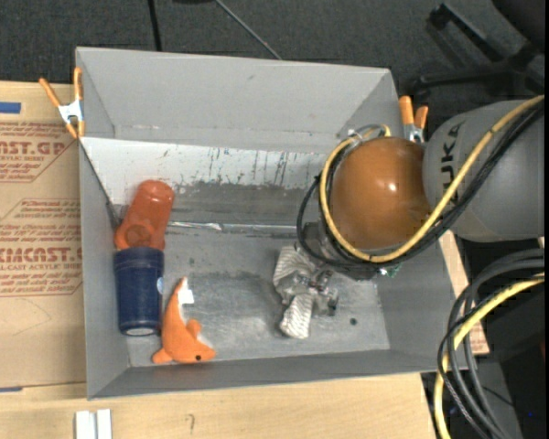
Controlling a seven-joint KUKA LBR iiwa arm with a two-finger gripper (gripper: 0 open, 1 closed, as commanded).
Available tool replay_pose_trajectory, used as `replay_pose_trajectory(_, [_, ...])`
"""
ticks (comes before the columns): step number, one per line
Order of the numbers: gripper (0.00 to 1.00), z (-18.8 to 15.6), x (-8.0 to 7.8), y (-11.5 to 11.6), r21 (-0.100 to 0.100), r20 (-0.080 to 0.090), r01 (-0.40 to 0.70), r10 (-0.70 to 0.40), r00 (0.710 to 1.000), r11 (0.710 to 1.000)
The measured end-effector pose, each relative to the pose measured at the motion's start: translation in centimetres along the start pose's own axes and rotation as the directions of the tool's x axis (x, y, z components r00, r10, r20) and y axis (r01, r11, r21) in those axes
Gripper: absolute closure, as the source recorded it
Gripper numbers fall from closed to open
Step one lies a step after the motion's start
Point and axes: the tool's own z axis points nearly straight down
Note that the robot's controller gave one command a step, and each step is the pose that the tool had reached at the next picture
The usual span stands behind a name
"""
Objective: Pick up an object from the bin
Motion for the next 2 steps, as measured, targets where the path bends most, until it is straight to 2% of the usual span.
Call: replay_pose_trajectory(2, [1.0, -4.3, -0.1, -0.2, 0.011, 0.006, -0.001, 0.001, 1.0, 1.0])
